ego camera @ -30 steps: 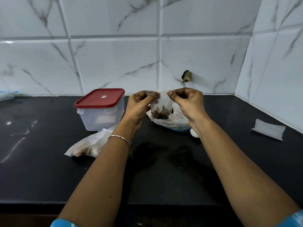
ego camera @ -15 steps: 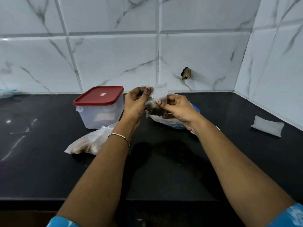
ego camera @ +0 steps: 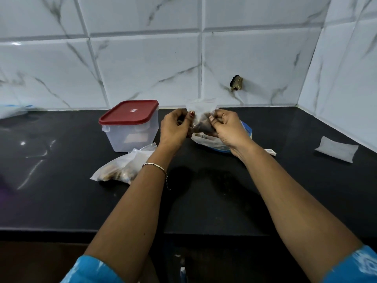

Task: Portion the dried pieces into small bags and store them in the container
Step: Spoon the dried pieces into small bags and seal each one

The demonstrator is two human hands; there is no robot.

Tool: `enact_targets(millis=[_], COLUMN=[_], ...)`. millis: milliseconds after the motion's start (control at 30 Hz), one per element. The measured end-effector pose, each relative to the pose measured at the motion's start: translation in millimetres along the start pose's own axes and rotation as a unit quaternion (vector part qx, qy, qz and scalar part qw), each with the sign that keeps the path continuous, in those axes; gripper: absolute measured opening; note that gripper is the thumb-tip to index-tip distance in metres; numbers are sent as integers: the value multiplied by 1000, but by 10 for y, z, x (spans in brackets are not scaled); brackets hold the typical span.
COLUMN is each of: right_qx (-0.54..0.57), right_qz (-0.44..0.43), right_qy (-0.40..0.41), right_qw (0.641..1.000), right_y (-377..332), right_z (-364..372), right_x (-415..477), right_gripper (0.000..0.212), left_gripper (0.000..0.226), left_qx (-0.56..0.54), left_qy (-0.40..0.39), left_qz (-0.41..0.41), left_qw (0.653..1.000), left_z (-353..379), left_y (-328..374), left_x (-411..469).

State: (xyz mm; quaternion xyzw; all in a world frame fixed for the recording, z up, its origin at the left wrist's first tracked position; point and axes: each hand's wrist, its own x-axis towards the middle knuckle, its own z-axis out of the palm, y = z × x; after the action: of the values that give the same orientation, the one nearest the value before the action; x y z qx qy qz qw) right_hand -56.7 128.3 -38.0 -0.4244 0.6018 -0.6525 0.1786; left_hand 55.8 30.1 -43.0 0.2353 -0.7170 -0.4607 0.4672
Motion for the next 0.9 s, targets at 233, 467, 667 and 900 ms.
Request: enact_targets(millis=[233,467,667,900], right_qx=[-51,25,36,-73], right_qz=[-16,-1,11,-12], right_qy=[58,14,-54,-56], right_qw=[997,1000,998,996], right_y=[2,-154,-268,-256], right_z=[84,264,739,1337], right_x=[-207,-615,-875,-1041], right_gripper=[8,17,27,26], left_gripper=[20,18,16,20], left_qx=[112,175,179,158], left_qy=[61,60,57,118], left_qz=[38,12,-25,-80], left_qw=[991,983,982,977], left_z=[-137,-665,-1323,-1830], left_y=[99,218,195,22], left_x=[-287,-729,-994,-1204])
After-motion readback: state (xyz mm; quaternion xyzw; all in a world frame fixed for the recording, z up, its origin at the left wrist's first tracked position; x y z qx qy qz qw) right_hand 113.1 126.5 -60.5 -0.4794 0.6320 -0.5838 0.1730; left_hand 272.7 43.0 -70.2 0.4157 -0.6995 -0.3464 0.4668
